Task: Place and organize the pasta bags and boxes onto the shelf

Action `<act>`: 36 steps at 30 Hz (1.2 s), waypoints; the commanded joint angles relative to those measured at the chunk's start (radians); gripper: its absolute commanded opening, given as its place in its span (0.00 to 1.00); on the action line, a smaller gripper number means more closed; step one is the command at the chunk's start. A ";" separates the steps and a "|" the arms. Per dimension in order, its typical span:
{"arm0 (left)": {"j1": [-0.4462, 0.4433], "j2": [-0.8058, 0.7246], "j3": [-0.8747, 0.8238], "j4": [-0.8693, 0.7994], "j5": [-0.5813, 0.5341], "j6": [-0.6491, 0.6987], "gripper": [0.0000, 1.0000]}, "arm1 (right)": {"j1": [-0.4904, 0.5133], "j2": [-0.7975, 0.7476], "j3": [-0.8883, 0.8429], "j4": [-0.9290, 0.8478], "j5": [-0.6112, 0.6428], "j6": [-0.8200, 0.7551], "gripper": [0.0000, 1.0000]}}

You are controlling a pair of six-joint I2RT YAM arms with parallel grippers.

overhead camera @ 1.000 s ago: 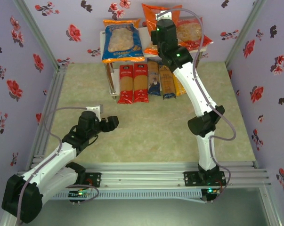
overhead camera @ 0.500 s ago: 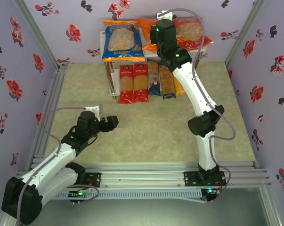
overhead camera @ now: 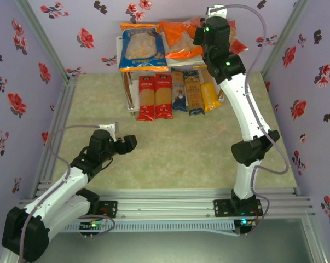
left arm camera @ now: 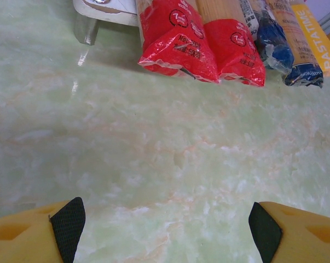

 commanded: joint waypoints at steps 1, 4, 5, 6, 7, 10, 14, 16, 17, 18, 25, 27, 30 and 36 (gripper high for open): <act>0.012 -0.025 0.003 -0.020 0.008 0.009 0.82 | 0.003 0.006 -0.016 -0.033 -0.028 0.003 0.00; 0.012 -0.030 0.002 -0.027 0.006 0.008 0.82 | 0.002 0.018 -0.014 -0.054 -0.041 -0.003 0.00; 0.012 -0.032 0.002 -0.029 0.006 0.009 0.82 | 0.002 0.021 -0.015 -0.065 -0.045 -0.006 0.00; 0.012 -0.032 0.003 -0.028 0.006 0.007 0.82 | 0.002 0.025 -0.015 -0.077 -0.047 -0.010 0.00; 0.012 -0.032 0.003 -0.028 0.006 0.007 0.82 | 0.003 0.028 -0.018 -0.092 -0.047 -0.014 0.00; 0.012 -0.030 0.004 -0.025 0.006 0.006 0.82 | 0.002 0.027 -0.052 -0.128 -0.047 -0.025 0.00; 0.011 -0.022 0.007 -0.023 0.006 0.006 0.82 | 0.002 0.011 -0.134 -0.145 -0.055 -0.030 0.00; 0.012 -0.019 0.007 -0.022 0.006 0.006 0.82 | 0.002 0.005 -0.179 -0.152 -0.072 -0.028 0.00; 0.012 -0.017 0.009 -0.022 0.006 0.008 0.82 | 0.002 0.005 -0.194 -0.159 -0.079 -0.027 0.00; 0.011 -0.015 0.009 -0.022 0.006 0.008 0.82 | 0.002 0.002 -0.209 -0.167 -0.085 -0.024 0.00; 0.013 -0.010 0.012 -0.022 0.006 0.009 0.83 | 0.002 -0.035 -0.335 -0.179 -0.109 -0.005 0.04; 0.012 -0.011 0.012 -0.022 0.006 0.011 0.82 | 0.002 -0.053 -0.358 -0.176 -0.143 -0.002 0.15; 0.013 -0.008 0.012 -0.024 0.006 0.011 0.83 | 0.002 -0.084 -0.374 -0.161 -0.150 0.002 0.33; 0.013 -0.007 0.013 -0.024 0.006 0.011 0.83 | 0.002 -0.145 -0.357 -0.080 -0.200 0.004 0.33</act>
